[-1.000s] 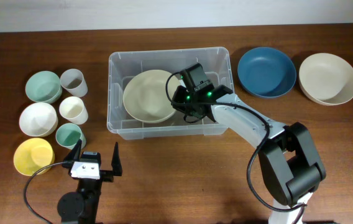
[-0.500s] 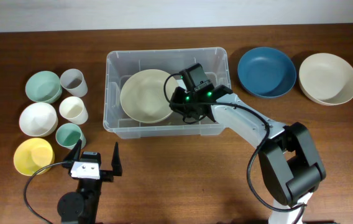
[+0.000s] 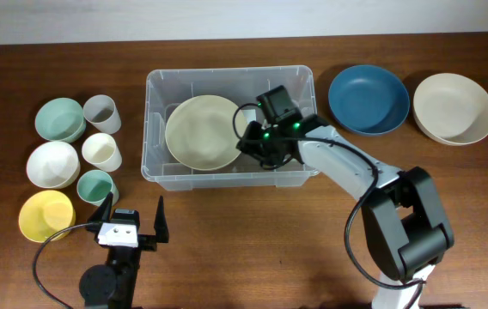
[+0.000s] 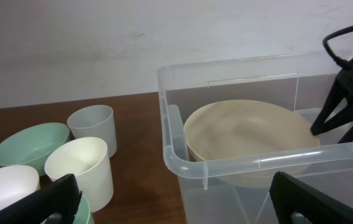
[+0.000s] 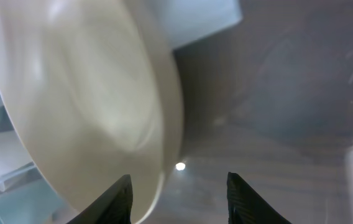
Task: Pack container
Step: 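Move the right gripper back to the rear cream bowl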
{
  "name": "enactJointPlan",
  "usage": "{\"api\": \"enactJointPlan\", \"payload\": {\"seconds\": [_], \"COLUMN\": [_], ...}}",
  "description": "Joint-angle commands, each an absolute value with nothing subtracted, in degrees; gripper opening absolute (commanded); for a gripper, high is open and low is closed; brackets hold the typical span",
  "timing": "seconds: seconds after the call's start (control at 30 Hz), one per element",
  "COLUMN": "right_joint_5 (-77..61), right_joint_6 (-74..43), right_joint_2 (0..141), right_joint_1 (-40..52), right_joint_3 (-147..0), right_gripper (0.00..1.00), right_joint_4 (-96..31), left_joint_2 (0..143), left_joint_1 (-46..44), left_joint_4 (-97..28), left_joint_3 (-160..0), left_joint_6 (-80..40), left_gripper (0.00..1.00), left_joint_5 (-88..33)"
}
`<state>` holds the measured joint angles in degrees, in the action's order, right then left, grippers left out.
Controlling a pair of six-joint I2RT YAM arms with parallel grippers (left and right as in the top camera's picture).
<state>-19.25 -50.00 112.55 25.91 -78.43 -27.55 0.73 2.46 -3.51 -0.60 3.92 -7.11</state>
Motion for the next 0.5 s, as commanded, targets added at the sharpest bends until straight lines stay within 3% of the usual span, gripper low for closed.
{"api": "enactJointPlan", "payload": {"seconds": [0.0, 0.23, 0.37, 0.4, 0.47], "right_joint_5": [-19.57, -19.7, -14.83, -12.53, -8.1], "right_joint_6": [-43.18, -30.37, -27.66, -27.73, -29.1], "right_joint_2": [109.14, 104.75, 104.49, 104.49, 104.49], "right_joint_1": [23.05, 17.26, 11.44, 9.43, 5.17], "right_joint_3": [-80.53, -95.15, -107.79, -109.95, -112.51], "right_gripper": [0.47, 0.61, 0.86, 0.99, 0.99], "right_joint_4": [-27.88, -41.36, -53.54, -56.1, -60.14], "left_joint_2": [0.3, 0.3, 0.3, 0.3, 0.3], "left_joint_1": [2.9, 2.9, 2.9, 2.9, 2.9], "left_joint_4": [-3.92, -3.92, -3.92, -3.92, -3.92], "left_joint_3": [-0.54, -0.54, -0.54, -0.51, -0.54], "left_joint_6": [4.84, 4.84, 4.84, 4.84, 4.84], "left_gripper": [0.99, 0.99, 0.99, 0.99, 0.99], "left_joint_5": [-7.55, -7.55, -7.55, -7.55, -7.55]}}
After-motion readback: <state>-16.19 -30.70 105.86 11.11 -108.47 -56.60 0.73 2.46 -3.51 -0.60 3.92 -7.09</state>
